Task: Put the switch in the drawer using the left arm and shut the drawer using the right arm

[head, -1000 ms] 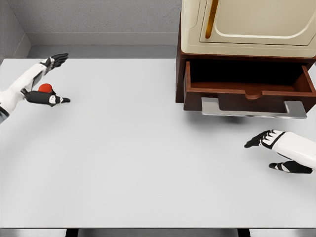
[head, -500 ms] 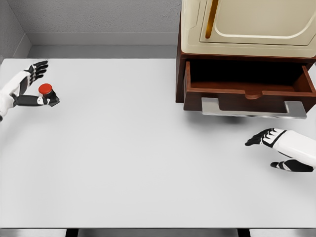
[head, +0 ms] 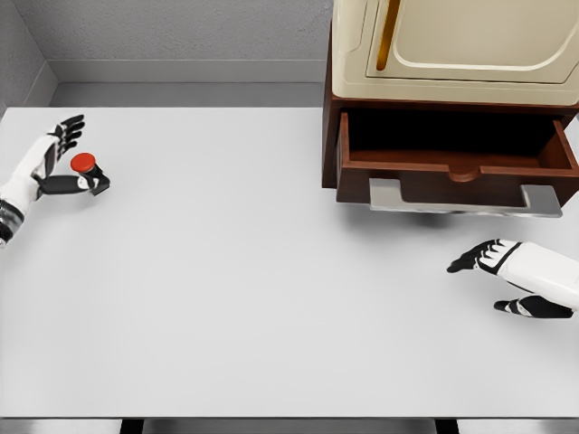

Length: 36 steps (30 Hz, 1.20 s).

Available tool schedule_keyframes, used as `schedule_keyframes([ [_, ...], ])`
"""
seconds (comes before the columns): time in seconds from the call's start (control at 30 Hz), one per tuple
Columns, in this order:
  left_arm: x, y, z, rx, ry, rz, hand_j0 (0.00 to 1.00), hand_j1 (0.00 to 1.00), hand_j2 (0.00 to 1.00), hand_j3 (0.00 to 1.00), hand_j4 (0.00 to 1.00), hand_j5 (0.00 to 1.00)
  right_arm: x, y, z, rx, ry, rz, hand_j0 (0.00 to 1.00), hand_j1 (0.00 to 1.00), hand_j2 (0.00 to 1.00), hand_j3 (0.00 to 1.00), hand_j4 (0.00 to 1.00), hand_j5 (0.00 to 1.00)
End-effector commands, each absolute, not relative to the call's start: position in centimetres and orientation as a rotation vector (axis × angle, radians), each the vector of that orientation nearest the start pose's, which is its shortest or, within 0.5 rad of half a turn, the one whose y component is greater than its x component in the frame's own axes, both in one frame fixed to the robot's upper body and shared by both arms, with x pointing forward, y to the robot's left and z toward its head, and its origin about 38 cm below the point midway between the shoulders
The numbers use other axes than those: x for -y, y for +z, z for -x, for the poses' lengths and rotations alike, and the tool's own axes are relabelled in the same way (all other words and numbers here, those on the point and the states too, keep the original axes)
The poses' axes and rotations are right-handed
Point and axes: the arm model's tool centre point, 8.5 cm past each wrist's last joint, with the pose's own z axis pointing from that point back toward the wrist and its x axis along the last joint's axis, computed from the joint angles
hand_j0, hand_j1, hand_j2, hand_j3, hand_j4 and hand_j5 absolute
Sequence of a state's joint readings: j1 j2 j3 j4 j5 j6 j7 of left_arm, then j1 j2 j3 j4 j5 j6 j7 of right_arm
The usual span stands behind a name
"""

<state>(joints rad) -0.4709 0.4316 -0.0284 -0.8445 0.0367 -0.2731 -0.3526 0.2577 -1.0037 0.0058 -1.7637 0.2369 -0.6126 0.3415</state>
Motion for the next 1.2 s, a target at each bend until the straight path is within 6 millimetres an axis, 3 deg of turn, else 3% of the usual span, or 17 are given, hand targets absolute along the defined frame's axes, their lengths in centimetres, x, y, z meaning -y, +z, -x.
schedule_keyframes([
  [0.0, -42.0, 8.4, -46.8, 1.488, -0.419, -0.194, 1.00, 1.00, 1.00, 1.00, 1.00, 1.00, 38.6, 17.2, -28.5, 1.471, 1.740, 0.273, 0.82, 0.82, 0.82, 0.82, 0.82, 0.82],
  [0.3, -41.4, 8.0, -46.6, 1.517, -0.418, -0.205, 1.00, 1.00, 1.00, 1.00, 1.00, 1.00, 38.1, 16.7, -28.4, 1.520, 1.673, 0.250, 0.79, 0.79, 0.79, 0.79, 0.79, 0.79],
  [0.37, -41.7, 8.1, -46.5, 1.518, -0.424, -0.212, 1.00, 1.00, 1.00, 1.00, 1.00, 1.00, 38.9, 17.8, -28.7, 1.539, 1.649, 0.287, 0.80, 0.80, 0.80, 0.80, 0.80, 0.80],
  [0.5, -42.5, 8.9, -46.4, 1.552, -0.430, -0.238, 1.00, 1.00, 1.00, 1.00, 1.00, 1.00, 39.1, 17.8, -28.7, 1.542, 1.629, 0.284, 0.81, 0.81, 0.81, 0.81, 0.81, 0.81],
  [0.6, -43.6, 9.3, -46.1, 1.567, -0.440, -0.324, 0.97, 0.97, 0.97, 0.97, 0.97, 0.97, 39.4, 17.8, -28.6, 1.544, 1.617, 0.288, 0.90, 0.90, 0.90, 0.90, 0.90, 0.90],
  [0.67, -43.5, 9.3, -46.1, 1.568, -0.446, -0.325, 0.95, 0.95, 0.95, 0.95, 0.95, 0.95, 39.4, 17.7, -28.4, 1.547, 1.599, 0.269, 0.91, 0.91, 0.91, 0.91, 0.91, 0.91],
  [0.7, -43.3, 9.2, -46.1, 1.571, -0.466, -0.330, 0.88, 0.88, 0.88, 0.88, 0.88, 0.88, 39.3, 17.7, -28.3, 1.548, 1.600, 0.265, 0.91, 0.91, 0.91, 0.91, 0.91, 0.91],
  [0.9, -42.9, 8.6, -45.6, 1.561, -0.504, -0.334, 0.87, 0.87, 0.87, 0.87, 0.87, 0.87, 40.3, 18.1, -27.7, 1.538, 1.579, 0.291, 0.92, 0.92, 0.92, 0.92, 0.92, 0.92],
  [1.17, -42.9, 8.3, -45.5, 1.561, -0.507, -0.334, 0.89, 0.89, 0.89, 0.89, 0.89, 0.89, 41.7, 19.4, -27.6, 1.537, 1.563, 0.345, 0.79, 0.79, 0.79, 0.79, 0.79, 0.79],
])
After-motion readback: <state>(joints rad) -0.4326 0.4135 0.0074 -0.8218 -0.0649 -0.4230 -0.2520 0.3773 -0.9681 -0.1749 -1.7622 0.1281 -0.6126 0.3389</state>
